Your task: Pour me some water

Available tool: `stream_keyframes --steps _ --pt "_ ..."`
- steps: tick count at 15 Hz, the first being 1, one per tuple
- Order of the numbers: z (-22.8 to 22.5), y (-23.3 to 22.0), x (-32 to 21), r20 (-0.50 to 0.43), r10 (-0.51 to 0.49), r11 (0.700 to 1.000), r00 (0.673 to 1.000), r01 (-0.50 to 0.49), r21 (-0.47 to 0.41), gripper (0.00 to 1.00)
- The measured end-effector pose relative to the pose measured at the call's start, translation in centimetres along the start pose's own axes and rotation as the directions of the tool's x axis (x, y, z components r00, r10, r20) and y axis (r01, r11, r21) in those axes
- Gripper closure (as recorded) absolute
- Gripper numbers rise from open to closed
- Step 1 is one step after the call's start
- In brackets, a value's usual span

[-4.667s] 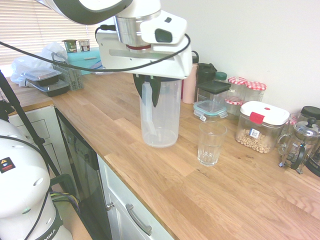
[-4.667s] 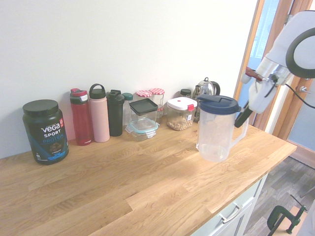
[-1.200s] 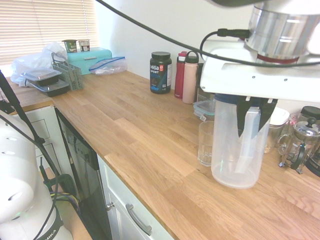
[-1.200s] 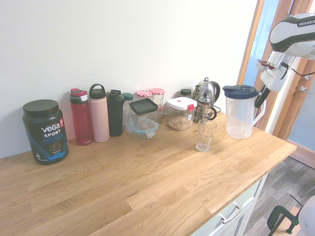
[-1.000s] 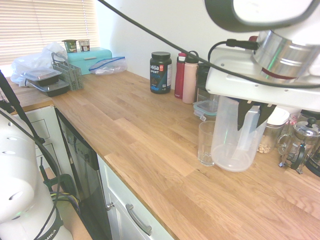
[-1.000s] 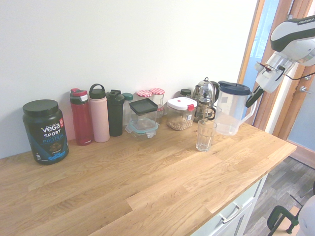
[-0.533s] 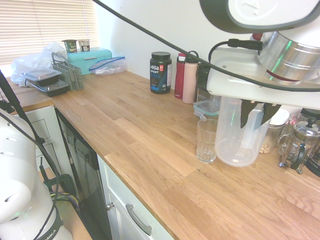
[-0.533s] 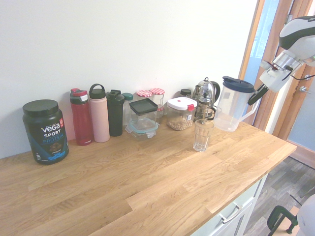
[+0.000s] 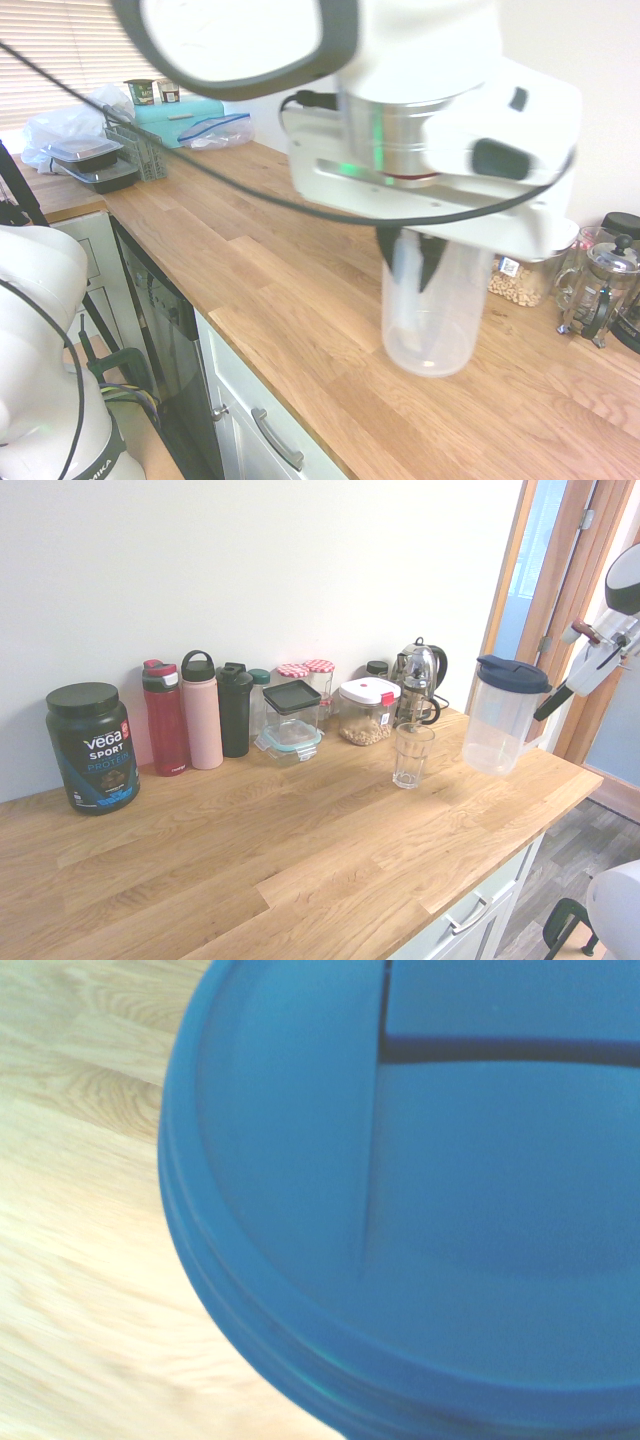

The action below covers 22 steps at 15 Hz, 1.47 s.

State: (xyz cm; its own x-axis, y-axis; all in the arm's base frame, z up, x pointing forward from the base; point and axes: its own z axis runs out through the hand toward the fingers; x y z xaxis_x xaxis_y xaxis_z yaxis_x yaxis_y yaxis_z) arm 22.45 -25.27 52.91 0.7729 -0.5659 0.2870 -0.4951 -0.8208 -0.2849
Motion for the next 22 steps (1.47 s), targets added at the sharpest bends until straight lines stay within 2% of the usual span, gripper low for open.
stream_keyframes --steps 4,8,13,17,19,22 --pt "0.8 -6.1 -5.1 -0.067 0.136 0.99 0.988 -0.134 0.031 1.0" --pt "0.1 -15.9 -8.9 -0.079 0.147 0.988 0.986 -0.144 0.047 1.0" --pt "5.1 -27.4 -13.6 -0.057 0.158 0.986 0.986 -0.155 0.057 1.0" --pt "8.2 -35.1 -17.5 -0.146 0.182 0.982 0.972 -0.172 0.076 1.0" --pt "9.5 -38.5 -17.3 -0.145 0.178 0.982 0.973 -0.167 0.086 1.0" --pt "12.9 -43.0 -14.6 -0.14 0.173 0.984 0.975 -0.166 0.058 1.0"
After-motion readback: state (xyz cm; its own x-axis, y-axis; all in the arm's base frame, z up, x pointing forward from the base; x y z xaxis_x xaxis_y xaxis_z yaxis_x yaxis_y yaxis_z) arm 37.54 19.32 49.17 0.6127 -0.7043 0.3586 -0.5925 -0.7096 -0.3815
